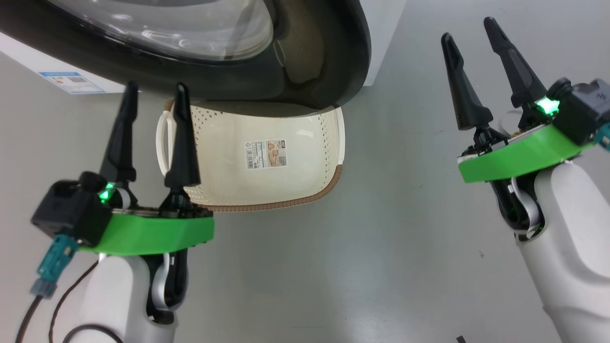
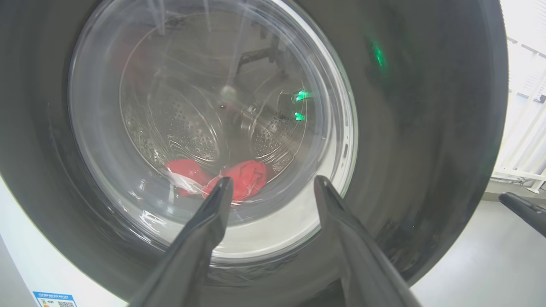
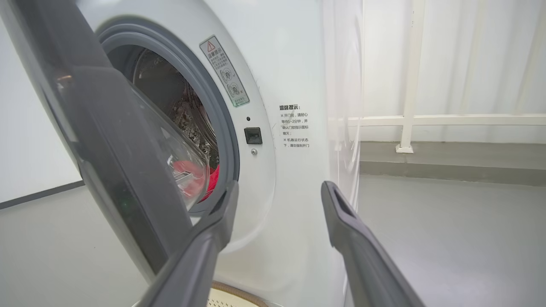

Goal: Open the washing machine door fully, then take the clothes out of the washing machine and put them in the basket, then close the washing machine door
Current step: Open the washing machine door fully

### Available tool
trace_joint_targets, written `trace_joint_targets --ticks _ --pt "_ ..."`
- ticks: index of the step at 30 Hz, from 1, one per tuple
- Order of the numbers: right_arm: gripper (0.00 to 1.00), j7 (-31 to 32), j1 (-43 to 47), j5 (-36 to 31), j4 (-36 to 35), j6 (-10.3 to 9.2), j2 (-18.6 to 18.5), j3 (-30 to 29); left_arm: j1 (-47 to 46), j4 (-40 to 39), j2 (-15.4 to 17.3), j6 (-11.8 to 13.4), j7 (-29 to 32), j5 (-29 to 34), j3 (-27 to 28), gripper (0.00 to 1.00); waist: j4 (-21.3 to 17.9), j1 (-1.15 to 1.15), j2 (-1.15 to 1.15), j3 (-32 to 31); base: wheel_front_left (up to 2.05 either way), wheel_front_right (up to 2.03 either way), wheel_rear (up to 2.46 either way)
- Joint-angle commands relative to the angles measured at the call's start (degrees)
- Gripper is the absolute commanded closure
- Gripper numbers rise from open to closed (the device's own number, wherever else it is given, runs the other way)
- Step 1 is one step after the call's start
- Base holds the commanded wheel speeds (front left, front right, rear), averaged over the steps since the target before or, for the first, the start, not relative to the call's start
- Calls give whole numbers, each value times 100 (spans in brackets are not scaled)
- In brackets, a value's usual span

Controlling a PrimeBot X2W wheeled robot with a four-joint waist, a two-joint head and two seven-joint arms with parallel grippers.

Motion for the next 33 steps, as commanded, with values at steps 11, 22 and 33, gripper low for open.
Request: trace_joint_targets --ticks 11,22,33 --pt "0 -75 965 -1396 -1155 3 603 -551 404 -375 143 146 -41 -9 114 0 42 0 0 54 0 0 0" --pt "0 -76 1457 -1561 -1438 3 727 -501 431 -339 143 119 -41 8 144 0 26 0 0 136 0 0 0" --pt "0 -76 1582 -1711 -1515 3 754 -457 424 -294 143 105 -41 67 172 0 37 0 0 150 0 0 0"
